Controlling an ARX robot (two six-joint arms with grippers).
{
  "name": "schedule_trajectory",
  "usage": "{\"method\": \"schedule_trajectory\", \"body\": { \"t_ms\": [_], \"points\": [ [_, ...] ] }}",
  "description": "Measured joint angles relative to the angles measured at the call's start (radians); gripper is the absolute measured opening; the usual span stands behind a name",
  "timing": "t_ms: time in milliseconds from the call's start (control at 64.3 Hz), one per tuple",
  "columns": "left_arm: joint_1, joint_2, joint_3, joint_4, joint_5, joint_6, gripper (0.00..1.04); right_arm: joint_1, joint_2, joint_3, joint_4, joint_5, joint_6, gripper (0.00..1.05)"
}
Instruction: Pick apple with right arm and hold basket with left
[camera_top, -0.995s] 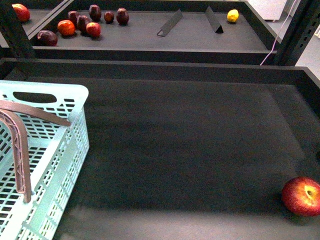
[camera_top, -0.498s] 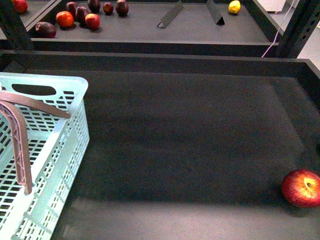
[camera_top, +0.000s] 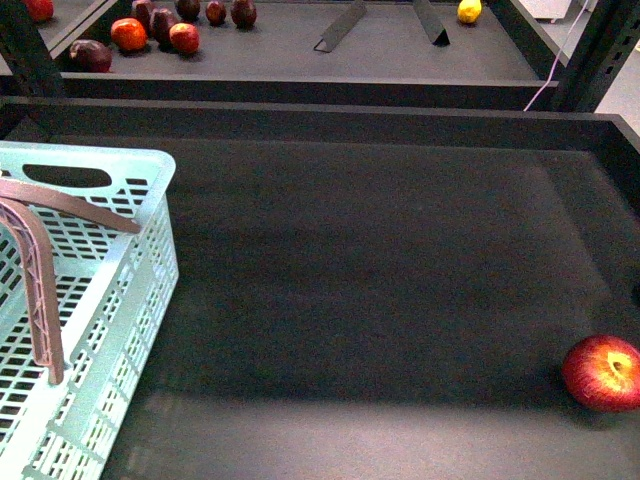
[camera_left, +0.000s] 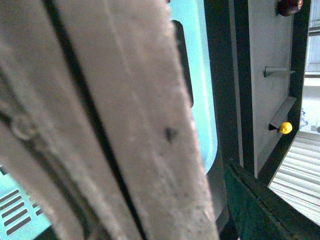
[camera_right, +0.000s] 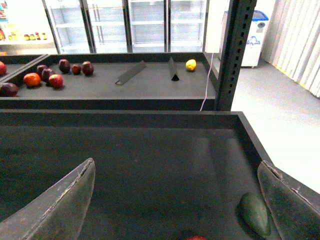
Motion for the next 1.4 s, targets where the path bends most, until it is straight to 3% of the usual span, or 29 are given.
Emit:
{"method": "schedule_trajectory", "body": {
  "t_ms": [187,498,747,1213,1400],
  "points": [
    [0.004,0.023,0.009,0.003,0.0,-0.08,0.15,0.0,0.0,0.0,0.0,0.0,0.0,0.96],
    [-0.026,-0.034,0.013,-0.036,-0.004,-0.04,0.15,0.0,0.0,0.0,0.0,0.0,0.0,0.96],
    [-0.118,-0.179,0.056,-0.143,0.001,0.016,0.15,0.0,0.0,0.0,0.0,0.0,0.0,0.96],
    [-0.508,-0.314,0.215,-0.348,-0.037,0.095,0.15,0.0,0.0,0.0,0.0,0.0,0.0,0.96],
    [-0.626,-0.338,0.235,-0.381,-0.042,0.111,0.15,0.0,0.0,0.0,0.0,0.0,0.0,0.96]
  ]
}}
